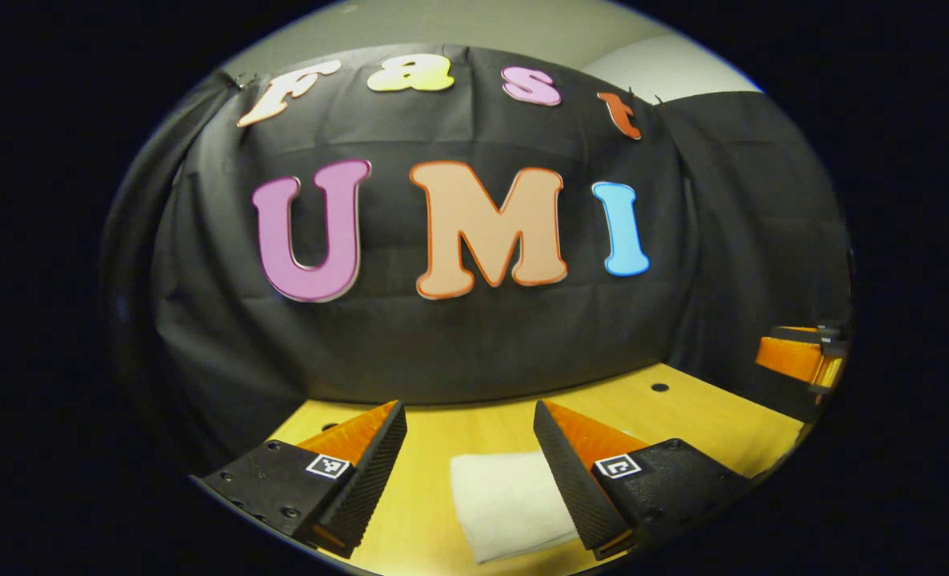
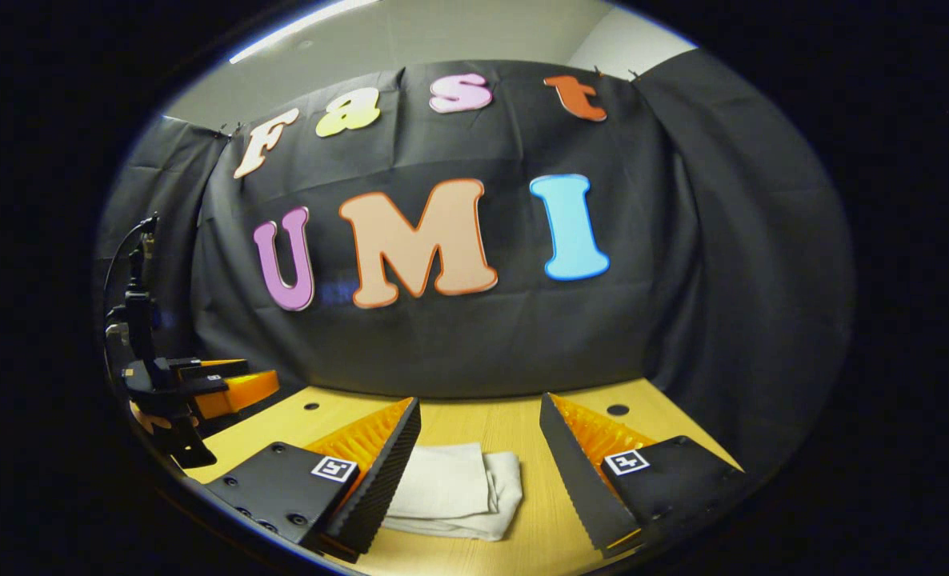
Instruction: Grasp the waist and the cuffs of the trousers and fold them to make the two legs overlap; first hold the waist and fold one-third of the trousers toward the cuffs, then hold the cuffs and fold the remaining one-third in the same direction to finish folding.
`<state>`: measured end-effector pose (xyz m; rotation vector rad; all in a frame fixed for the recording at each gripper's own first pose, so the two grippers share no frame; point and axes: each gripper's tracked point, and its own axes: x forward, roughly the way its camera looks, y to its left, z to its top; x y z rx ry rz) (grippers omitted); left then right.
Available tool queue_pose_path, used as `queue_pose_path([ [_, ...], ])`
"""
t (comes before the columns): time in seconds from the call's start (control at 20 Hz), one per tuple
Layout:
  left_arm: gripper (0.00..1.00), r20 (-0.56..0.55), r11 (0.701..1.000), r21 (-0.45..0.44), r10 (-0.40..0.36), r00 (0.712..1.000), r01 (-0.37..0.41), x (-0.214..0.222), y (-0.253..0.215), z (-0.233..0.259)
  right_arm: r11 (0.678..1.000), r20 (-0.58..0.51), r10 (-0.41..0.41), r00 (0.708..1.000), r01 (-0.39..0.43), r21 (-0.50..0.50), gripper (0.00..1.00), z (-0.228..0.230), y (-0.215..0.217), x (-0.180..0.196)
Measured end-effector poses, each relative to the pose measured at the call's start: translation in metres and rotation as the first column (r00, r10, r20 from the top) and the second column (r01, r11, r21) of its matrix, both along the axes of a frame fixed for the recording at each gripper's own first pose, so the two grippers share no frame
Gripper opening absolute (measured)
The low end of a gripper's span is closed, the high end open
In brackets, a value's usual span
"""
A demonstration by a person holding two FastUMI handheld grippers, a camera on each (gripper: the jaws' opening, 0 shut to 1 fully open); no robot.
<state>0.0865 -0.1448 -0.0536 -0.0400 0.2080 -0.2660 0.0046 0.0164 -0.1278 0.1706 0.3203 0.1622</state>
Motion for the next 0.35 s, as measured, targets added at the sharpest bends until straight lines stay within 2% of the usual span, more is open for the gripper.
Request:
queue_pose_path([
  [0.15, 0.95, 0.054, 1.0, -0.01, 0.017, 0.998, -0.016, -0.005, 0.007, 0.017, 1.0, 0.022, -0.008, 1.0, 0.008, 0.006, 0.96, 0.009, 0.009, 0.005],
  [0.25, 0.94, 0.048, 1.0, -0.008, 0.025, 0.999, -0.024, -0.009, 0.013, 0.017, 1.0, 0.026, -0.025, 0.999, 0.025, 0.006, 0.96, 0.011, 0.008, 0.003],
  [0.3, 0.94, 0.048, 0.999, -0.007, 0.035, 0.998, -0.035, -0.011, 0.018, 0.017, 1.0, 0.03, -0.028, 0.999, 0.027, 0.013, 0.92, 0.014, 0.009, 0.002],
  [0.35, 0.94, 0.048, 0.999, -0.01, 0.048, 0.998, -0.048, -0.012, 0.024, 0.018, 1.0, 0.04, -0.03, 0.999, 0.029, 0.011, 0.96, 0.015, 0.012, 0.001],
])
